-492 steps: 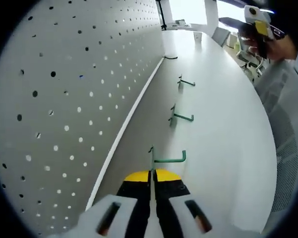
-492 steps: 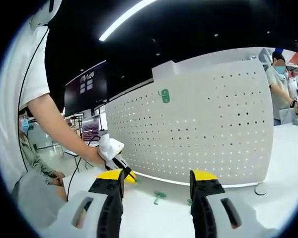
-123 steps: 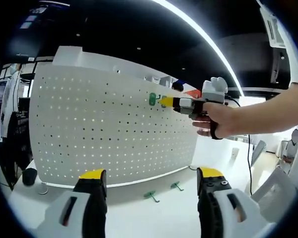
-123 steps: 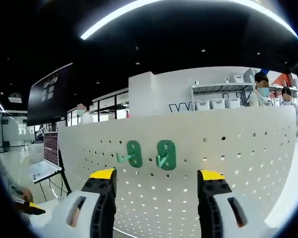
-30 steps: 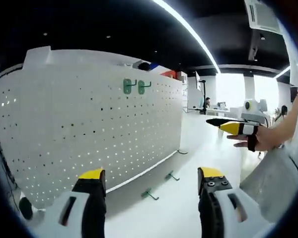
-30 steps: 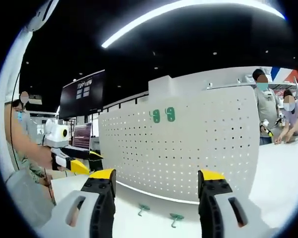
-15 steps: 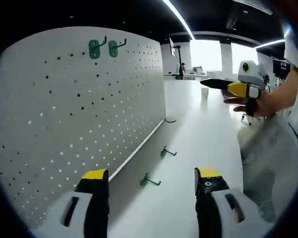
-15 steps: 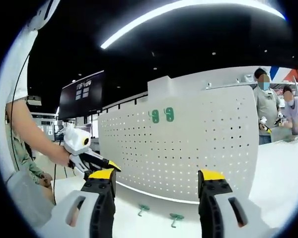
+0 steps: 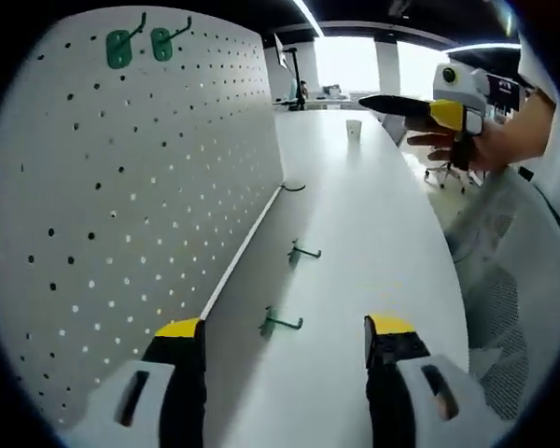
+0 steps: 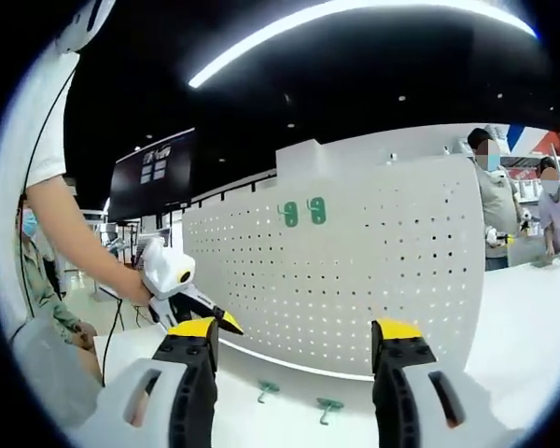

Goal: Insert the hook assembly into the mounting plate slot until the hook locks in place.

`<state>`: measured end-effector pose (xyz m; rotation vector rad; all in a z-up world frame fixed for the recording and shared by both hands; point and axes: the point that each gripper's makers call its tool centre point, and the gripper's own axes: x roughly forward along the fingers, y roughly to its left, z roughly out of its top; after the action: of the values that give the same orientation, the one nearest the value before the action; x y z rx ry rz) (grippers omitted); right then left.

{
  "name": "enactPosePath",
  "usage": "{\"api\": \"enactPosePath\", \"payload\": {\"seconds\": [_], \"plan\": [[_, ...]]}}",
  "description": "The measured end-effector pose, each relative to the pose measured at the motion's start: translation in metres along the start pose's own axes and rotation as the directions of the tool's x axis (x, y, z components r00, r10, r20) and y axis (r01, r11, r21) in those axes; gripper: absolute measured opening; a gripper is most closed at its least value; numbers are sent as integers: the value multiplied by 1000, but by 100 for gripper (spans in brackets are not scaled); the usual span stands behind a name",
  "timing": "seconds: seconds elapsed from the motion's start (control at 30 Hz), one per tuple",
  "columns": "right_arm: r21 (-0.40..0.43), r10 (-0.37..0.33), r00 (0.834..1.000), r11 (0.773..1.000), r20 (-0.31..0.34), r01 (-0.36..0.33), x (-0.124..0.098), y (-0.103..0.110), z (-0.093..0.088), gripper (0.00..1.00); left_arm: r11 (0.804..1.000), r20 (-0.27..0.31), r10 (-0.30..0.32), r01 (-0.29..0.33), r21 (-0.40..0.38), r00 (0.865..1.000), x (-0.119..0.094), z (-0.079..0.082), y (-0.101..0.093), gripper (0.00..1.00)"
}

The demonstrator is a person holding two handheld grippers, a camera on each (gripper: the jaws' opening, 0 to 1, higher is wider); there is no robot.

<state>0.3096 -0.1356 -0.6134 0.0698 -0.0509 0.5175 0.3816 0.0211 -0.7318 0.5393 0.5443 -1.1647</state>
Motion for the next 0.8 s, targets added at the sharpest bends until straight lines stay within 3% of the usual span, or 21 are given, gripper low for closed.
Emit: {"api": "enactPosePath", "payload": {"seconds": [0.4, 0.8], "plan": [[-1, 2, 1000, 1000, -5, -2, 0, 0, -1, 64, 994, -88, -89, 94, 53, 992, 27, -11, -1, 68], [2, 7, 1000, 1000, -11, -7, 1, 0, -3, 64, 983, -190, -146, 164, 80, 971, 53, -29, 5, 64]]}}
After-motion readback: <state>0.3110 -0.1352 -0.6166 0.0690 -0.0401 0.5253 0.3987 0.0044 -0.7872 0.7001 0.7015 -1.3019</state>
